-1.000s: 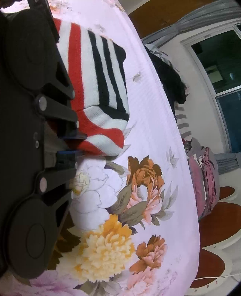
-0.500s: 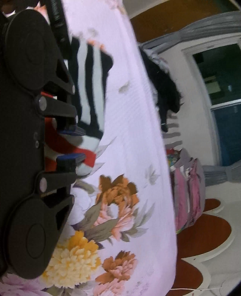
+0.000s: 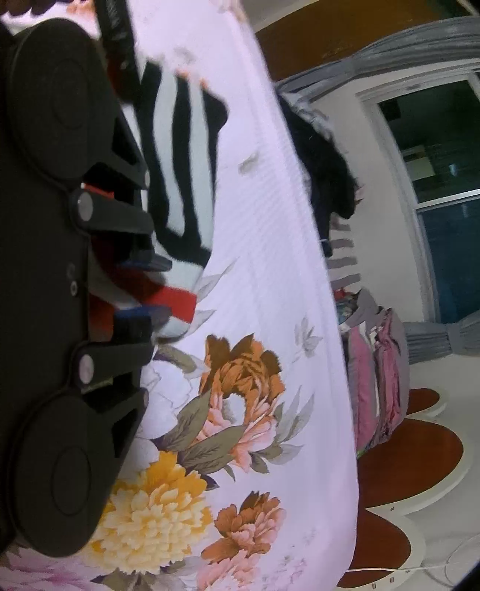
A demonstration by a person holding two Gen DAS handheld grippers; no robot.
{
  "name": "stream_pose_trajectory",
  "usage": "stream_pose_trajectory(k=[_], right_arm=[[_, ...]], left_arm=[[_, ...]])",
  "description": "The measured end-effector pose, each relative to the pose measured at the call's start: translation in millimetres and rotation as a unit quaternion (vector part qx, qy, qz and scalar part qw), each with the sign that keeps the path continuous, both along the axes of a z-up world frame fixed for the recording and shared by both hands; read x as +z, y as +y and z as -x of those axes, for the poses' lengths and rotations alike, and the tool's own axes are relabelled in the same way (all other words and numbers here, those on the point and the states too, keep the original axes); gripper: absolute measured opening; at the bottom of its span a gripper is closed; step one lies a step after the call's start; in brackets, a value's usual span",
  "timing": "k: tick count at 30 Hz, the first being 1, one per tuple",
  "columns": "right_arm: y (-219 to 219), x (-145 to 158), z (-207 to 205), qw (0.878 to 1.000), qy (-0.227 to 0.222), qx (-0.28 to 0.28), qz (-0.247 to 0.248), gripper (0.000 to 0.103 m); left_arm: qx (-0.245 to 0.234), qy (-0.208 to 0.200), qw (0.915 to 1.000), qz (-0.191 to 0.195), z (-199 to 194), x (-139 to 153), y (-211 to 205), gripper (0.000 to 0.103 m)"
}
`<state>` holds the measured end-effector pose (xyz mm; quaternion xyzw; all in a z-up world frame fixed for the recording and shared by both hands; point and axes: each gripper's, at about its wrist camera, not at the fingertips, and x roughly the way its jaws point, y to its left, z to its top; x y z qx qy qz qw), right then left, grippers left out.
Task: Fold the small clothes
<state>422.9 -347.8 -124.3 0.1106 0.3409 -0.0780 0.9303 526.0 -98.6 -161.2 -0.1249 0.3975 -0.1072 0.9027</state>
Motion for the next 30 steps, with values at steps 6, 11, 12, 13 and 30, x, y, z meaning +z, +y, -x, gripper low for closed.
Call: stream_pose_trajectory(k=[6, 11, 12, 13, 30], right_arm=[[13.5, 19.2, 34.3, 0.999, -0.014, 0.032, 0.014, 0.022], [15.4, 20.9, 67.4, 0.999, -0.011, 0.040, 0.011, 0.023], [15.6, 19.0, 72.7, 0.999, -0.008, 0.039, 0.008, 0.024], [16.0, 17.1, 78.5, 0.999, -0.006, 0.037, 0.005, 0.024], [15.7, 11.9, 126.7, 0.999, 0.007, 0.028, -0.017, 0.024]], left_arm=[[-0.020, -0.007, 0.9997, -0.008, 24.3, 14.5, -2.1, 0.082], [-0.038, -0.004, 0.9992, -0.011, 48.5, 19.2, -1.1, 0.082], [-0.041, -0.003, 0.9991, -0.013, 52.0, 19.1, -1.8, 0.082], [-0.043, -0.002, 0.9989, -0.017, 55.6, 18.7, -2.3, 0.082], [-0.054, 0.011, 0.9983, -0.019, 92.4, 20.2, 5.6, 0.082]])
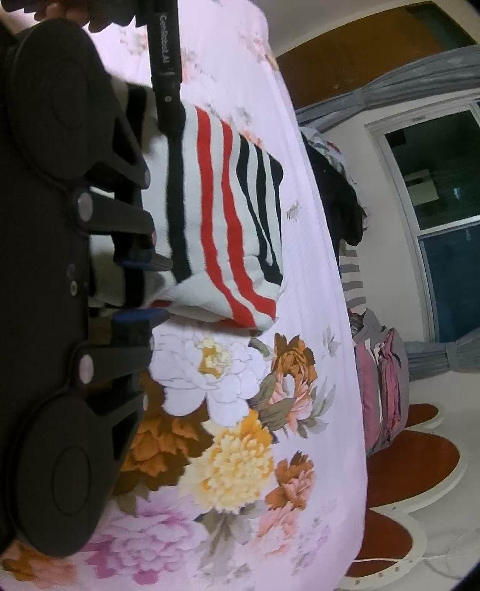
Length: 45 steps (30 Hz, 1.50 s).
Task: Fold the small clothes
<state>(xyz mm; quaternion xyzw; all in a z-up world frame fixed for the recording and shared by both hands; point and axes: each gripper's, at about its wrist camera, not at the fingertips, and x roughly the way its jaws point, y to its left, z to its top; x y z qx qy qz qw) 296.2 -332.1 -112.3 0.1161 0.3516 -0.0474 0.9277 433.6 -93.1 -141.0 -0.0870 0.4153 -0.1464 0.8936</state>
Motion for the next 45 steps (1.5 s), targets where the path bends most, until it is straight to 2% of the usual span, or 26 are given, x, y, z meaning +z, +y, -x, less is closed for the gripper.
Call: stream_pose_trajectory(k=[5, 8, 12, 14, 16, 17, 20, 21, 24, 26, 28, 32, 37, 41, 45], right_arm=[[0.4, -8.4, 18.1, 1.000, 0.015, -0.009, -0.013, 0.027], [1.1, -18.0, 24.4, 0.999, 0.029, -0.015, -0.020, 0.024], [7.5, -17.0, 30.5, 0.999, 0.025, -0.027, -0.023, 0.017], [9.3, -19.8, 32.7, 0.999, 0.026, -0.035, -0.022, 0.017], [6.1, -29.7, 30.5, 0.998, 0.041, -0.050, -0.026, 0.024], [4.9, -29.6, 30.4, 0.997, 0.042, -0.058, -0.036, 0.024], [8.9, -18.4, 31.1, 0.997, 0.043, -0.064, -0.027, 0.026], [8.8, -14.0, 32.6, 0.997, 0.038, -0.068, -0.030, 0.030], [4.3, -2.9, 33.0, 0.995, 0.019, -0.080, -0.049, 0.051], [1.1, 0.9, 26.5, 0.995, 0.015, -0.078, -0.060, 0.052], [-4.2, 2.4, 15.7, 0.994, 0.018, -0.074, -0.075, 0.058], [-15.1, 0.4, -13.2, 0.995, 0.020, -0.046, -0.085, 0.061], [-42.0, -13.6, -50.8, 0.990, 0.039, -0.041, -0.126, 0.063], [-54.0, -29.1, -75.5, 0.987, 0.062, -0.023, -0.144, 0.065], [-58.9, -41.2, -89.2, 0.984, 0.067, 0.002, -0.162, 0.068]], left_arm=[[-0.013, 0.019, 0.9997, 0.007, 17.1, -13.1, 7.6, 0.082], [-0.015, 0.031, 0.9992, 0.021, 20.9, -24.0, 16.4, 0.082], [-0.024, 0.030, 0.9990, 0.021, 23.6, -25.1, 18.3, 0.082], [-0.033, 0.030, 0.9987, 0.024, 23.5, -28.8, 20.7, 0.082], [-0.041, 0.031, 0.9984, 0.024, 23.5, -30.2, 21.6, 0.083], [-0.045, 0.031, 0.9983, 0.022, 23.2, -28.5, 21.7, 0.083], [-0.049, 0.040, 0.9976, 0.027, 20.1, -21.9, 23.8, 0.083], [-0.052, 0.040, 0.9975, 0.026, 18.9, -19.4, 24.1, 0.083], [-0.059, 0.040, 0.9971, 0.026, 11.7, -13.5, 24.5, 0.083], [-0.054, 0.044, 0.9969, 0.035, 4.5, -10.1, 24.7, 0.083], [-0.049, 0.044, 0.9971, 0.038, -3.4, -6.7, 22.0, 0.083], [-0.040, 0.040, 0.9981, 0.024, -20.4, -3.8, 11.9, 0.084], [-0.026, 0.043, 0.9987, 0.008, -41.1, -6.8, 0.2, 0.092], [-0.028, 0.057, 0.9978, 0.017, -54.9, -12.8, -8.7, 0.093], [-0.025, 0.071, 0.9965, 0.036, -67.2, -23.5, -11.8, 0.096]])
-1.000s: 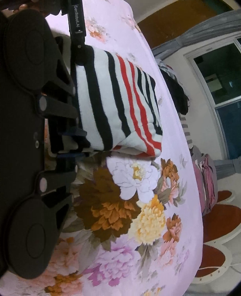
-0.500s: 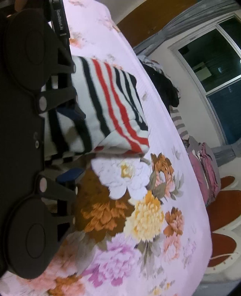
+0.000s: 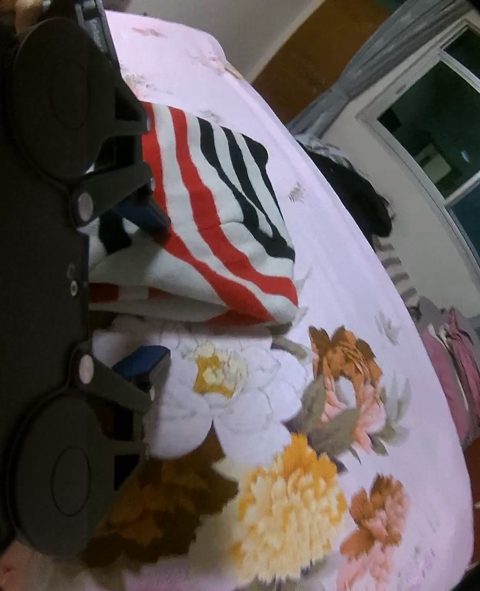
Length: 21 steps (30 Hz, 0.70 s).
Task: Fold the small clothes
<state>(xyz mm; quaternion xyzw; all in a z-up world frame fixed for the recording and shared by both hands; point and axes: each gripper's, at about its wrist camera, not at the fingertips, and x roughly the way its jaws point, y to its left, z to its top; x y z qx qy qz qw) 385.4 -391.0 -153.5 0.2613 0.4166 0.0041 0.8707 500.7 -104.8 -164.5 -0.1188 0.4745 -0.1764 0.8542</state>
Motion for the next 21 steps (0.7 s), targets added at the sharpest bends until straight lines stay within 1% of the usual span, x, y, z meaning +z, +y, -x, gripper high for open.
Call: stream_pose_trajectory(k=[2, 3, 5, 6, 8, 9, 10, 11, 12, 13, 14, 16, 19, 21], right_arm=[[-1.6, -3.9, -4.5, 1.000, -0.004, 0.011, -0.009, 0.069], [-2.0, -4.2, -6.1, 1.000, -0.007, 0.014, -0.012, 0.067], [-2.1, -6.2, -8.8, 1.000, -0.012, 0.018, -0.021, 0.063], [-1.9, -8.0, -10.9, 0.999, -0.013, 0.023, -0.033, 0.054], [-1.0, -11.1, -13.1, 0.999, -0.016, 0.022, -0.047, 0.052], [-0.6, -12.2, -13.9, 0.998, -0.018, 0.021, -0.052, 0.051], [-0.5, -12.4, -14.1, 0.998, -0.017, 0.019, -0.056, 0.046], [0.1, -12.2, -13.7, 0.998, -0.018, 0.018, -0.059, 0.043], [-0.2, -11.7, -13.2, 0.998, -0.021, 0.015, -0.061, 0.037], [-0.9, -10.6, -11.7, 0.997, -0.023, 0.012, -0.066, 0.034], [-1.2, -9.7, -10.7, 0.997, -0.025, 0.007, -0.069, 0.033], [0.4, -5.7, -8.3, 0.997, -0.031, 0.002, -0.070, 0.031], [4.4, 2.1, -5.4, 0.997, -0.043, -0.002, -0.072, 0.030], [7.4, 9.6, -4.8, 0.996, -0.052, -0.003, -0.077, 0.030]], left_arm=[[0.003, 0.010, 0.9998, 0.015, -5.2, -5.8, -0.2, 0.096], [0.003, 0.012, 0.9997, 0.020, -6.7, -7.1, -0.6, 0.096], [0.002, 0.010, 0.9997, 0.025, -8.6, -9.8, -1.9, 0.096], [0.001, 0.008, 0.9996, 0.026, -9.1, -10.5, -2.7, 0.095], [0.003, 0.007, 0.9996, 0.028, -9.5, -11.2, -3.8, 0.095], [0.001, 0.005, 0.9996, 0.029, -9.4, -10.8, -4.5, 0.089], [-0.001, 0.002, 0.9995, 0.030, -8.4, -9.8, -4.5, 0.084], [0.000, 0.002, 0.9995, 0.033, -8.4, -7.9, -2.7, 0.081], [0.001, 0.001, 0.9994, 0.035, -8.4, -6.5, -1.6, 0.076], [0.003, 0.000, 0.9993, 0.037, -8.2, -5.3, 0.0, 0.071], [0.006, 0.000, 0.9991, 0.042, -8.2, -4.0, 2.6, 0.068], [0.009, 0.000, 0.9988, 0.049, -8.8, -0.9, 8.7, 0.056], [0.000, -0.008, 0.9987, 0.050, -7.0, 5.6, 14.1, 0.049], [-0.006, -0.014, 0.9985, 0.052, -4.1, 11.2, 18.0, 0.046]])
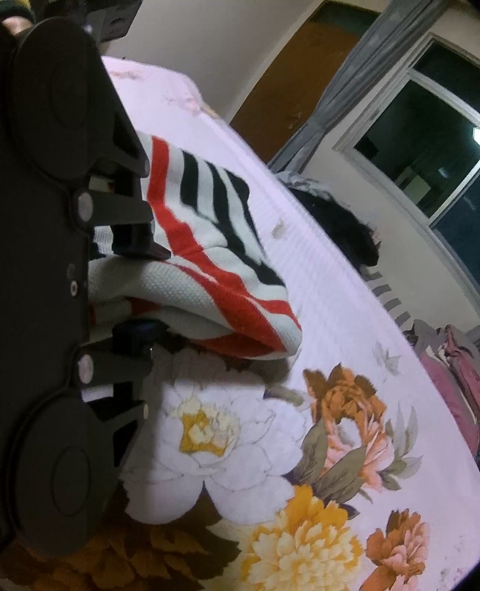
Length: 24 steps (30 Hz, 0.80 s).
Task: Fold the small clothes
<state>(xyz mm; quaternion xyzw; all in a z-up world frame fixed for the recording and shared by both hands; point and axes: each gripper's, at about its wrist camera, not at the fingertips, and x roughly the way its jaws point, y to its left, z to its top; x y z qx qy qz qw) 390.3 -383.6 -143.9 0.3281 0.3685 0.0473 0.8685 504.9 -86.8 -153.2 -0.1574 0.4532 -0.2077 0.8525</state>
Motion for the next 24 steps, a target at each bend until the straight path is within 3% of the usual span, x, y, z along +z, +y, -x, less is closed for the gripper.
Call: stream_pose_trajectory(k=[4, 10, 16, 24], right_arm=[[14.1, 18.2, 1.7, 1.000, -0.015, 0.006, -0.009, 0.030], [60.0, 42.7, -5.2, 0.999, -0.035, 0.022, -0.026, 0.030], [144.9, 54.9, -30.9, 0.997, -0.052, 0.050, -0.037, 0.030], [285.5, 42.1, -76.0, 0.996, -0.051, 0.058, -0.044, 0.030]], left_arm=[[-0.002, -0.012, 0.9999, 0.006, 6.3, 15.8, 10.9, 0.044], [0.013, -0.035, 0.9993, 0.006, 12.7, 46.4, 64.8, 0.044], [0.041, -0.057, 0.9976, -0.001, 13.6, 61.6, 160.0, 0.044], [0.056, -0.061, 0.9964, -0.017, -11.1, 44.8, 302.0, 0.044]])
